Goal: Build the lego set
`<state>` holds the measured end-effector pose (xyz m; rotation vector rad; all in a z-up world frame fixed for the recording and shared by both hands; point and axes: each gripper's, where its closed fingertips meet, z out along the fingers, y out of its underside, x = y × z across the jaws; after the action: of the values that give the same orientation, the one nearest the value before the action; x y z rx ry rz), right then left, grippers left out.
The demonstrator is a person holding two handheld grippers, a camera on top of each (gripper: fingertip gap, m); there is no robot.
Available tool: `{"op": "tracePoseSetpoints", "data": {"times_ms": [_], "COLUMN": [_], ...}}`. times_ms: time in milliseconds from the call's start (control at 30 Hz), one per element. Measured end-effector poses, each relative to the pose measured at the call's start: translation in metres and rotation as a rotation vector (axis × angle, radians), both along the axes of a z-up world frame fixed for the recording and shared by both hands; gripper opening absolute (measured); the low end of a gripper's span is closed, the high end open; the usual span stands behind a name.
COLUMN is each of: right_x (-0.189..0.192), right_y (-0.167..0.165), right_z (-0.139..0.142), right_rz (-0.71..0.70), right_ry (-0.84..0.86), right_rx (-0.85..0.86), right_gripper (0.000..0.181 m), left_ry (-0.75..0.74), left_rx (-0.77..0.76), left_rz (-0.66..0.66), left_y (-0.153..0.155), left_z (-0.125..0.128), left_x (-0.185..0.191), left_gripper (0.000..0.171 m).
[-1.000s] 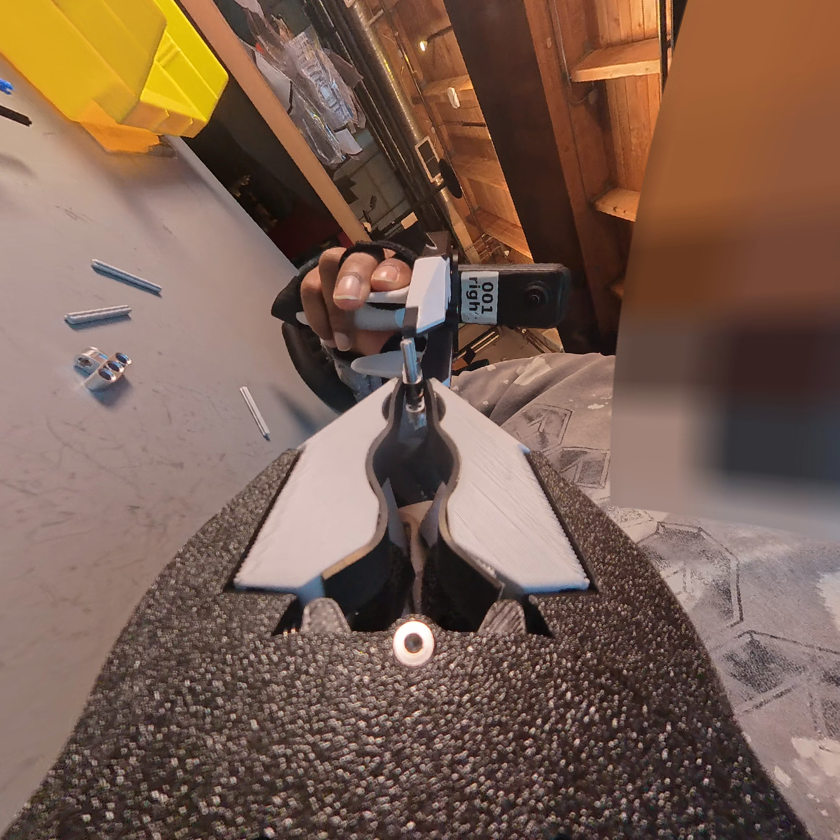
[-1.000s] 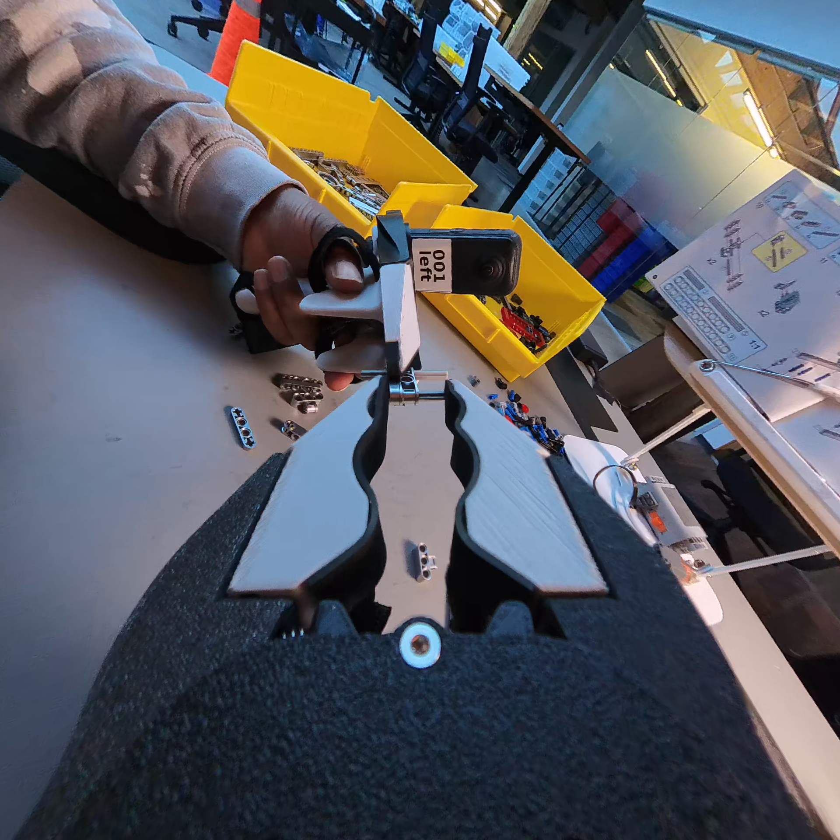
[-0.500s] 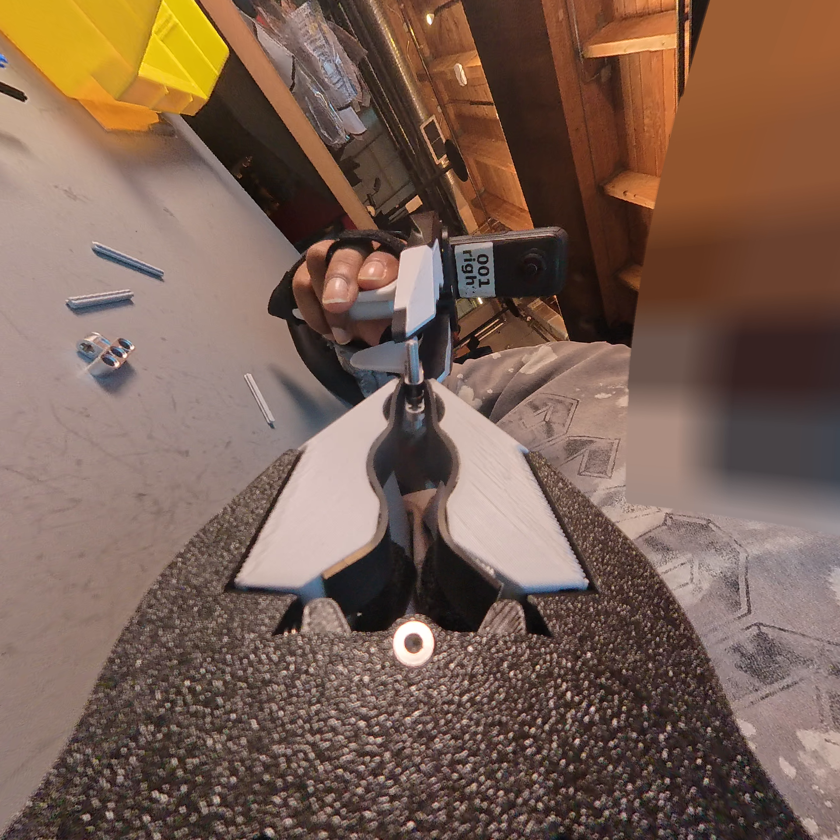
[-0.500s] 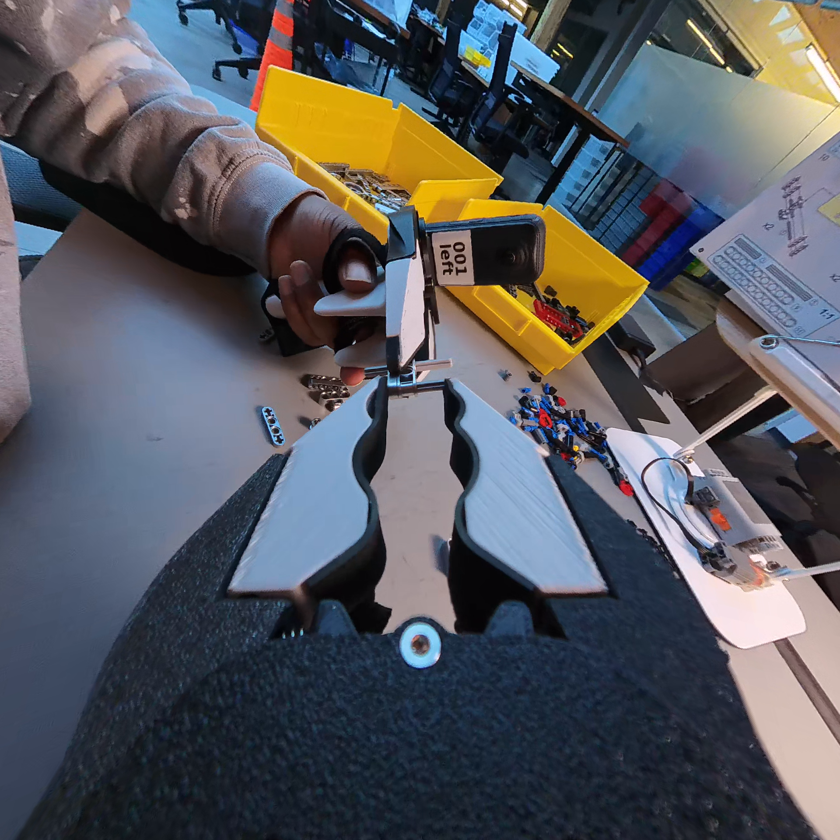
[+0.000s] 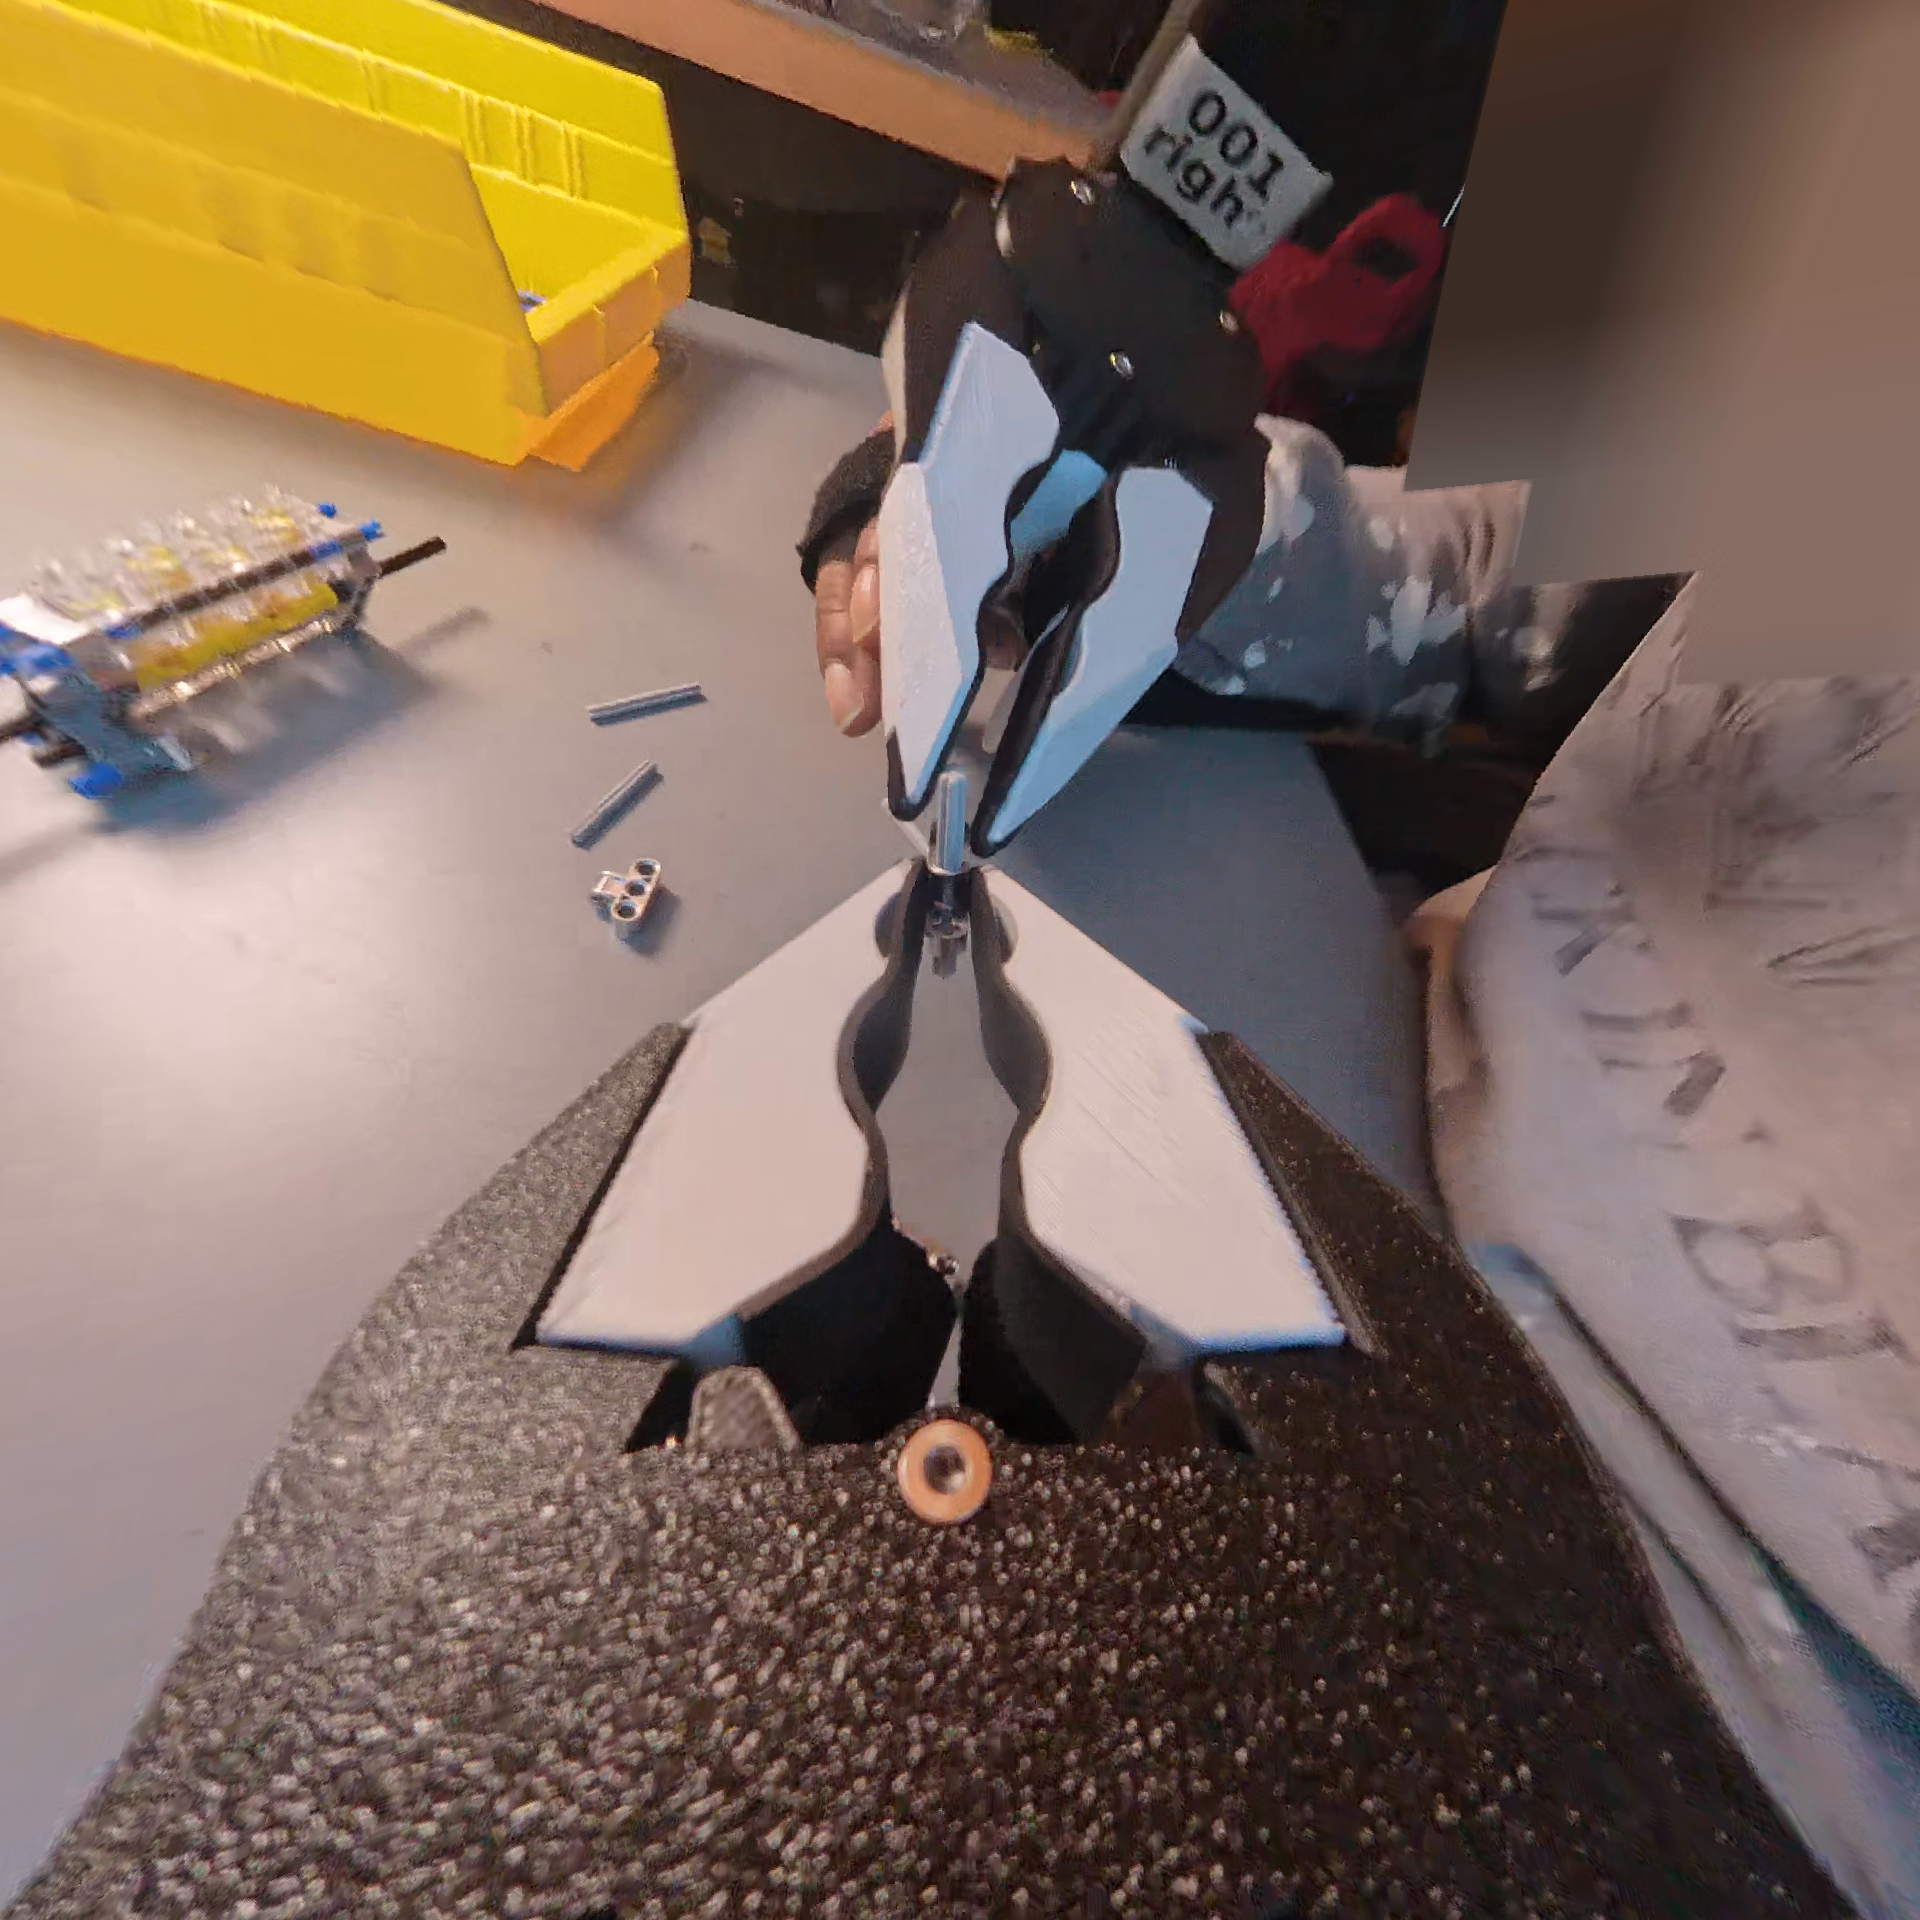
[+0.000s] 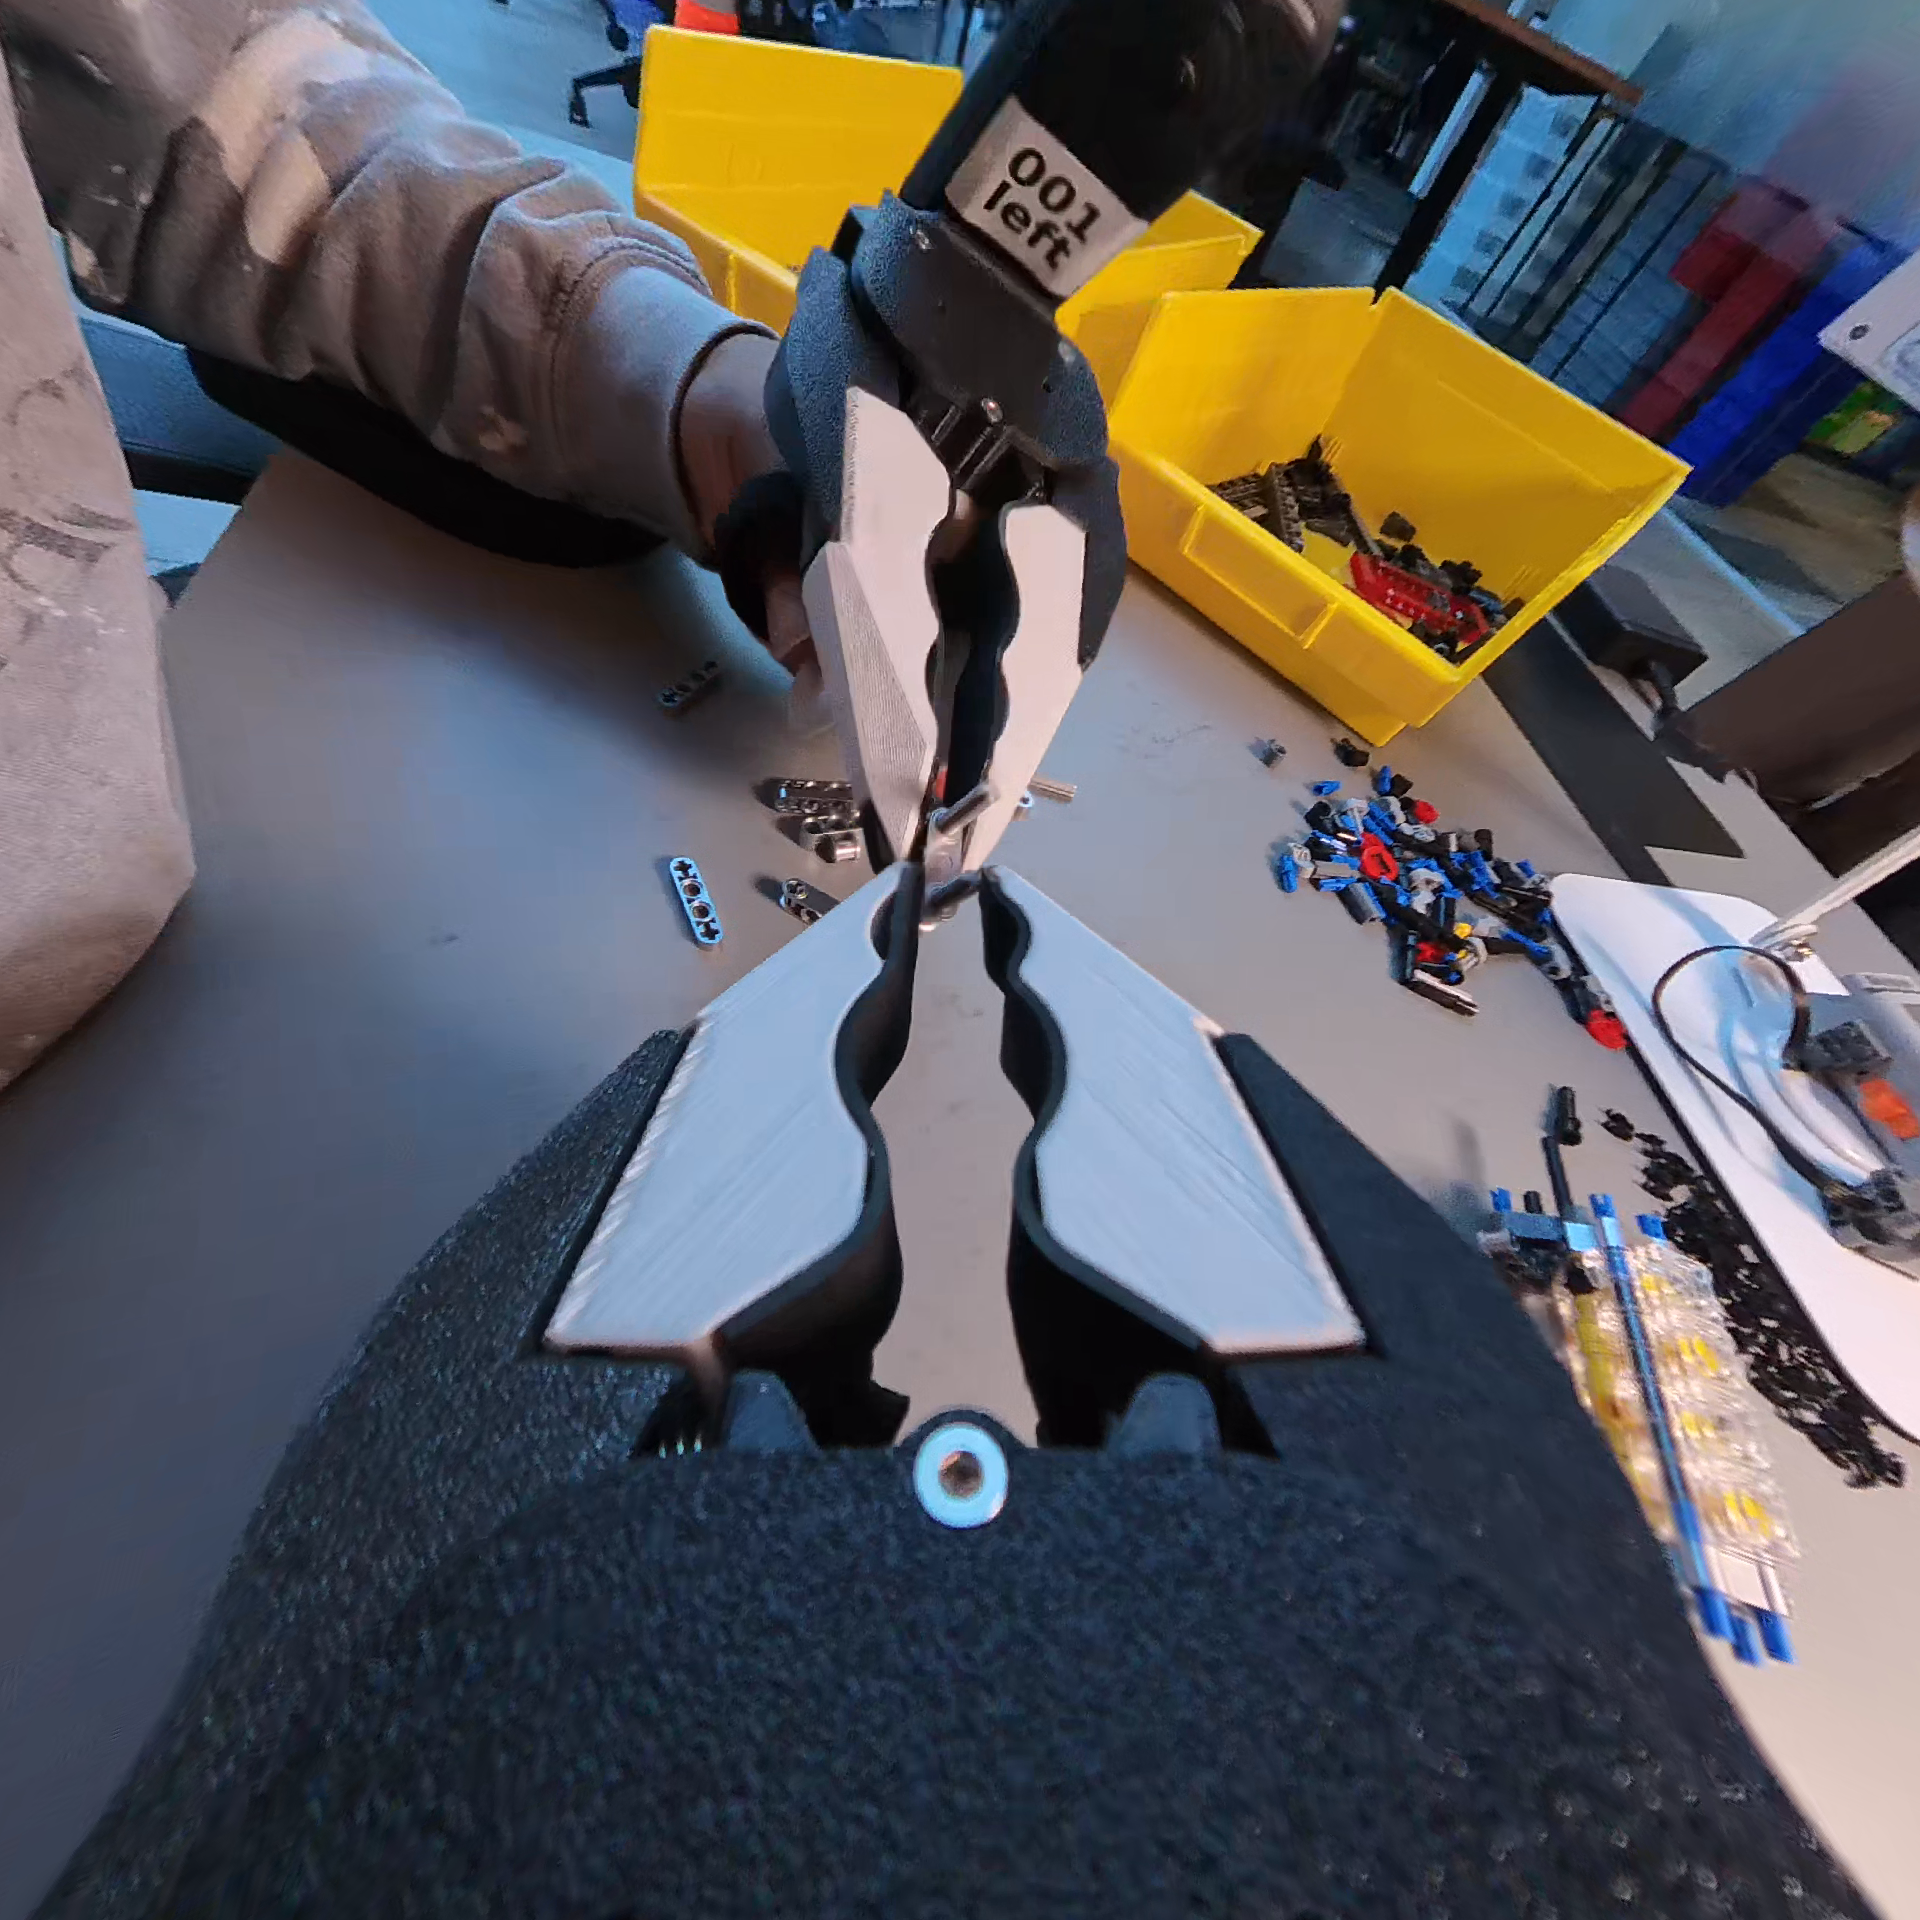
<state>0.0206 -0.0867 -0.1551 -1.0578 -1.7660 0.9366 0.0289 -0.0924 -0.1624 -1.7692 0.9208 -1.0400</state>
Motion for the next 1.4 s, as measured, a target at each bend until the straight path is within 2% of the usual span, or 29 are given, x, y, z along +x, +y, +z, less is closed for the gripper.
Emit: {"op": "tracePoseSetpoints", "data": {"times_ms": [100,300,367,433,500,533,667,800,933,1000,1067,1100,1200,1333,1400], "right_x": [0.002,0.003,0.003,0.003,0.004,0.005,0.005,0.005,0.006,0.004,0.003,0.003,0.002,-0.002,-0.003], "right_y": [-0.004,-0.003,-0.001,0.001,0.004,0.005,0.004,-0.003,-0.008,-0.004,0.002,0.007,0.015,0.034,0.042], "right_z": [-0.004,-0.013,-0.014,-0.01,-0.006,-0.005,-0.004,-0.006,-0.006,-0.003,-0.001,0.001,0.01,0.008,0.005], "right_rz": [0.022,0.015,0.003,-0.006,-0.017,-0.015,-0.001,0.041,0.069,0.05,0.019,-0.005,-0.06,-0.184,-0.235], "right_ry": [-0.028,-0.069,-0.071,-0.057,-0.052,-0.062,-0.068,-0.1,-0.103,-0.08,-0.054,-0.029,0.042,0.07,0.065], "right_rx": [0.0,0.078,0.072,0.024,-0.068,-0.121,-0.268,-0.358,-0.386,-0.365,-0.314,-0.266,-0.111,0.251,0.447], "right_gripper": [0.005,0.002,0.003,0.006,0.024,0.027,0.027,0.021,0.019,0.019,0.012,0.005,0.006,0.005,0.005], "left_ry": [0.111,0.293,0.372,0.469,0.55,0.577,0.662,0.714,0.717,0.682,0.56,0.482,0.209,-0.124,-0.246], "left_rx": [0.153,0.33,0.449,0.595,0.729,0.782,0.958,1.067,1.096,1.051,0.919,0.828,0.489,0.086,-0.076], "left_rz": [0.006,0.031,0.048,0.076,0.105,0.119,0.131,0.12,0.114,0.145,0.178,0.191,0.204,0.197,0.184], "left_y": [0.0,0.003,0.006,0.009,0.012,0.013,0.011,0.007,0.004,0.008,0.01,0.011,0.014,0.019,0.021], "left_z": [-0.005,-0.018,-0.018,-0.015,-0.011,-0.008,0.0,0.002,0.002,0.003,0.007,0.011,0.019,0.029,0.031], "left_x": [0.0,0.0,-0.001,-0.004,-0.008,-0.009,-0.005,0.002,0.005,0.001,-0.005,-0.009,-0.017,-0.02,-0.021], "left_gripper": [0.007,0.007,0.006,0.006,0.006,0.006,0.007,0.006,0.006,0.006,0.011,0.014,0.016,0.019,0.019]}}
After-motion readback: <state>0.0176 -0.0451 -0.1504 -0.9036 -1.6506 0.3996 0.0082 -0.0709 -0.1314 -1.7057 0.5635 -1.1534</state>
